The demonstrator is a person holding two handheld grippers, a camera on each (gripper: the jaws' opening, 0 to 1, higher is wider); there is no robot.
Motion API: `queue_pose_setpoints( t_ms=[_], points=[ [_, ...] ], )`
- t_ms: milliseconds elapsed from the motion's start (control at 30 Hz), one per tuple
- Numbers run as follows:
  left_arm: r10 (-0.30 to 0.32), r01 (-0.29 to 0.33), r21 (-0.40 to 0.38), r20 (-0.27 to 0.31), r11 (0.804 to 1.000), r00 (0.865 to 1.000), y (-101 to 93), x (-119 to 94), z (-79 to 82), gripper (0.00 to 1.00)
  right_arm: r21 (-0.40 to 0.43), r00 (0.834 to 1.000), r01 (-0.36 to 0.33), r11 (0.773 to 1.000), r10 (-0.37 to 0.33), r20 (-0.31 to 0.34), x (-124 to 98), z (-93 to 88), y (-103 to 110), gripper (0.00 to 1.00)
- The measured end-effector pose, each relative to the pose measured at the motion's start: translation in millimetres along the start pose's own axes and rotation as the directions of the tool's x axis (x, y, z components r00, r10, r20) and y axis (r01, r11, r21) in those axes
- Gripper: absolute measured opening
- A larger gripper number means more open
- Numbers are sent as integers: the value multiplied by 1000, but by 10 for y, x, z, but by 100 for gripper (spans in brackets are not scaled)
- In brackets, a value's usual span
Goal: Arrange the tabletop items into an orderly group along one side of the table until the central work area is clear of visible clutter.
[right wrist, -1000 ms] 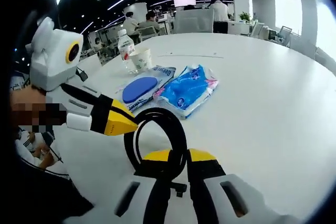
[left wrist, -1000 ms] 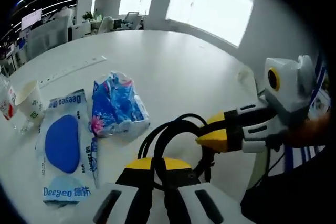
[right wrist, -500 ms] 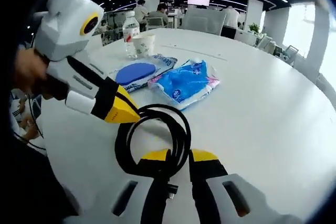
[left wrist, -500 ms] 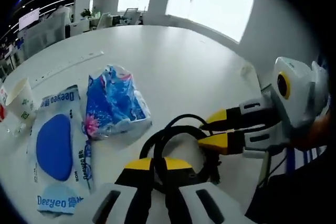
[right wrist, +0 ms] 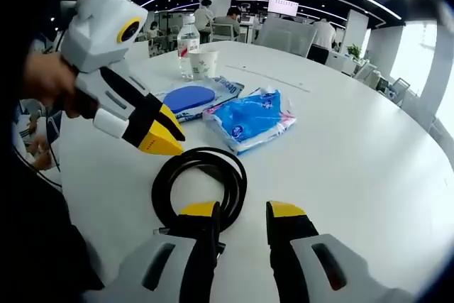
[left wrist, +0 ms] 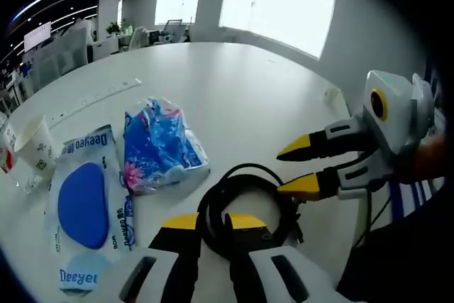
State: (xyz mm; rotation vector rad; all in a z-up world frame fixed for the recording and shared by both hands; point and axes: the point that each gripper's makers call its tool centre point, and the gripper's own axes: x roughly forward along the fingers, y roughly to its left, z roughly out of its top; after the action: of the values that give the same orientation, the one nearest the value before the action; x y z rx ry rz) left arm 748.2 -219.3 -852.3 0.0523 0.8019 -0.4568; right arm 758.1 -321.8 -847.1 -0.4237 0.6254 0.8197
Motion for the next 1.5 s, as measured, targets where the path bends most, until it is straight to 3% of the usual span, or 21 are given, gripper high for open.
queue_pose_setpoints(
  t_ms=[367,533,700,767,967,1333,1500],
  points=[
    [113,-110,-67,45,992,993,53,-94,22,21,-38,998,-21,999,23,59,-50,144,-196,32],
    [175,-163,-166,60,972,983,115,-135,16,21,-61,997,-26,998,30,78,-41,284,-309,34],
    [197,-179,-217,62,960,978,135,-174,49,22,-99,995,-36,994,44,88,-11,410,-403,36],
    [218,-200,-202,68,959,974,153,-198,70,23,-113,995,-41,993,51,91,6,471,-445,38],
    [228,-201,-275,68,940,971,127,-252,123,25,-113,992,-71,991,83,98,86,613,-541,39],
    [227,-191,-282,101,940,969,46,-250,278,36,-226,984,-150,963,168,60,257,805,-577,45],
    [228,-175,-351,114,920,967,79,-252,311,39,-261,980,-176,949,195,47,353,904,-604,47]
  ],
)
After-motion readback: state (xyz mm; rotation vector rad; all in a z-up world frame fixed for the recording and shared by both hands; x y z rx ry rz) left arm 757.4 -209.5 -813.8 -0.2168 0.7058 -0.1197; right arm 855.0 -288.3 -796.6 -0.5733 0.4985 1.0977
